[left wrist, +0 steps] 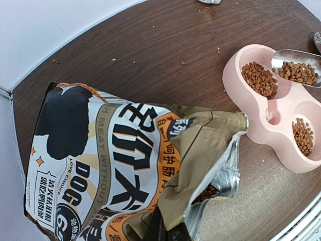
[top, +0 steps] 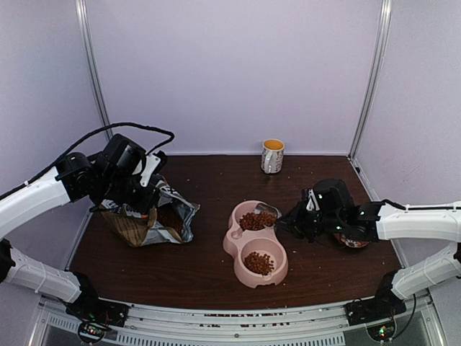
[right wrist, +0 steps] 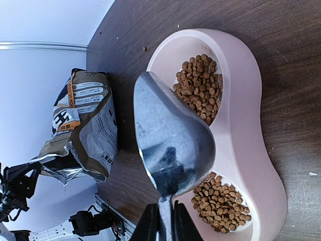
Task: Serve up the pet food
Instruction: Place the pet food in the pet food bowl.
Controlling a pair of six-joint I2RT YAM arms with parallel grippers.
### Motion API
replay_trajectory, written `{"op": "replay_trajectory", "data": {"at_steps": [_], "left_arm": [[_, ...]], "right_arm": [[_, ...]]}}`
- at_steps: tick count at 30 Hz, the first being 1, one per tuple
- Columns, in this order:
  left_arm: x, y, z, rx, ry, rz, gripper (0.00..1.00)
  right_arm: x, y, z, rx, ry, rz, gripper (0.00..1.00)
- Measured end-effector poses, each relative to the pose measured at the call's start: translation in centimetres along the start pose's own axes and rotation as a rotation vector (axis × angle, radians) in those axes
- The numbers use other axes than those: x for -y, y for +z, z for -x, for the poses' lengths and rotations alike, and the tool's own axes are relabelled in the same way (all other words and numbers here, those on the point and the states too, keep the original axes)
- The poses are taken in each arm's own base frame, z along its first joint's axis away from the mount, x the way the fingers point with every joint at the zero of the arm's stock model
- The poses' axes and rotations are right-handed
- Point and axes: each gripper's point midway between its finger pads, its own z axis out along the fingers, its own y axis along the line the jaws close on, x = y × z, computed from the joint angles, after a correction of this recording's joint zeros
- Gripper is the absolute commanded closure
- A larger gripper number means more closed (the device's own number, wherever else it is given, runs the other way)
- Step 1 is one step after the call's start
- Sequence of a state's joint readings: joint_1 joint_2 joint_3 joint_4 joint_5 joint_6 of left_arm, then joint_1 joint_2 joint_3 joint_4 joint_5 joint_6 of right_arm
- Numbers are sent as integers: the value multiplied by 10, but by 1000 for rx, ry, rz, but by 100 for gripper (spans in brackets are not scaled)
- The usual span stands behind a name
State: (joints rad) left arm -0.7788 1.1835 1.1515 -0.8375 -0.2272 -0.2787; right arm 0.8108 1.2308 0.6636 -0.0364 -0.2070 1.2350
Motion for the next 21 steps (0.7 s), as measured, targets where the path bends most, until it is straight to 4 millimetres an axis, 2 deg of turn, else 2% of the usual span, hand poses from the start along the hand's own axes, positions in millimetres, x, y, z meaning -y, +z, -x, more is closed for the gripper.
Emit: {"op": "replay_trajectory", "data": {"at_steps": [21], "left_arm": [[0,-1,0,2,0,0,100]], "right_arm": [[-1,0,6,14,-36,-48,100]]}}
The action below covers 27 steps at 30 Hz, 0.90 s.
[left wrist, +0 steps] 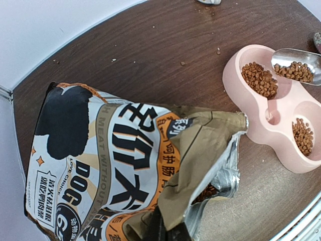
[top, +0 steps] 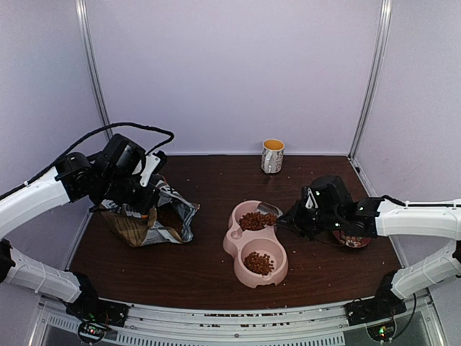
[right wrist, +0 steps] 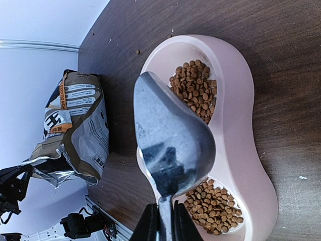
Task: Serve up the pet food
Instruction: Place the pet food in the pet food bowl.
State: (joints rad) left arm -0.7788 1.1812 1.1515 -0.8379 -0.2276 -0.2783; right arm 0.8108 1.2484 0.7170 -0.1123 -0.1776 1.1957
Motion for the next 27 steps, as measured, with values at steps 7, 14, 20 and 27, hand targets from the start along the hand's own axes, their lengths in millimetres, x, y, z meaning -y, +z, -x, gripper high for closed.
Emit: {"op": "replay_trajectory", "data": {"at_steps": [7,14,20,27], "left_arm": [[0,-1,0,4,-1,1,100],[0,-1,0,4,-1,1,100],[0,-1,0,4,-1,1,100],[-1,-1,0,4,0,1,100]], "right_arm": [[4,1,-1,-4,-16,-21,100],[2,1,1,-5,-25,-36,100],[3,2,2,-2,-42,-55,100],[8,4,2,-8,-52,-83,100]]}}
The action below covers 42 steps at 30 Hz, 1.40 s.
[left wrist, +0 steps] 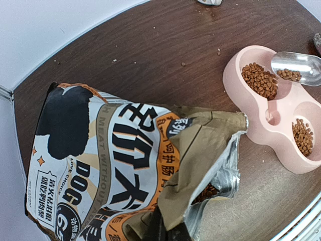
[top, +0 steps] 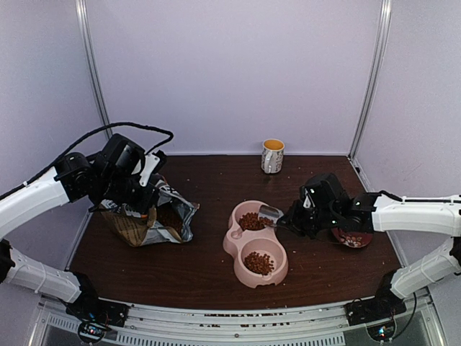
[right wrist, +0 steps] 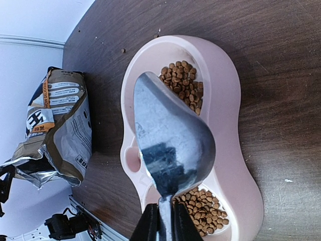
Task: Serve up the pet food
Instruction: Place the pet food in the pet food bowl.
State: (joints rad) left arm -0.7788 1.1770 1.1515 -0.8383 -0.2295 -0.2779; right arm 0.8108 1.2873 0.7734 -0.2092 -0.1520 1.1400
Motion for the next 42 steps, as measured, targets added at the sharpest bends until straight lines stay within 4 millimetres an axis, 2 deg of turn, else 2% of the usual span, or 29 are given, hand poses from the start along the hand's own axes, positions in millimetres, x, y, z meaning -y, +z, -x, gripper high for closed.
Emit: {"op": "replay_trajectory", "data": {"at_steps": [13,25,42], "left_arm": [[0,0,0,0,0,1,100],[0,0,0,1,0,1,100],[0,0,0,1,0,2,100]], "right_arm": [[-11,-1,7,17,-87,-78,100],[-15,5,-3,-8,-215,-203,100],[-16,2,-6,-14,-270,-243,100]]}}
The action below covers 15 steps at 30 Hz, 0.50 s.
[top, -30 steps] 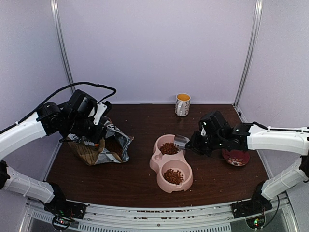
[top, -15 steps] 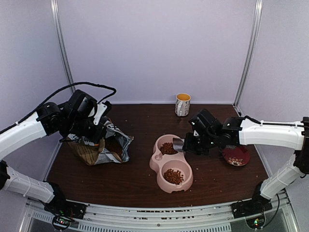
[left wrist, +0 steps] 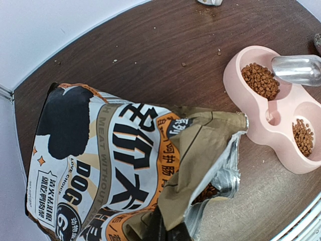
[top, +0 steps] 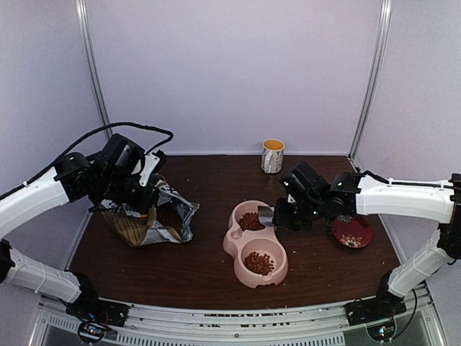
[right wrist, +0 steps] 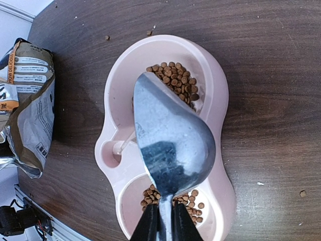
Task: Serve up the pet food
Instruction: Place the pet food in the pet food bowl, then place the spatula at the center of the board.
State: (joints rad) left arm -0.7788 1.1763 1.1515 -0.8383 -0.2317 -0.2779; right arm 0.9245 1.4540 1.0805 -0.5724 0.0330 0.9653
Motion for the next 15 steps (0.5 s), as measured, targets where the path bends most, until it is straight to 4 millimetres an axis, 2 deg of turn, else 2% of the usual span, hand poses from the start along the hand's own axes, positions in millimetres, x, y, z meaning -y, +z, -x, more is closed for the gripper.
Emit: {"op": "replay_trajectory", "data": {"at_steps": [7,13,15], "left_arm": [[0,0,0,0,0,0,100],[0,0,0,0,0,0,100],[0,0,0,0,0,0,100]], "right_arm": [[-6,-9,14,28,10,42,100],[0,-34,50,118,82,113,100],[8,-37,60,147,110,119,100]]}}
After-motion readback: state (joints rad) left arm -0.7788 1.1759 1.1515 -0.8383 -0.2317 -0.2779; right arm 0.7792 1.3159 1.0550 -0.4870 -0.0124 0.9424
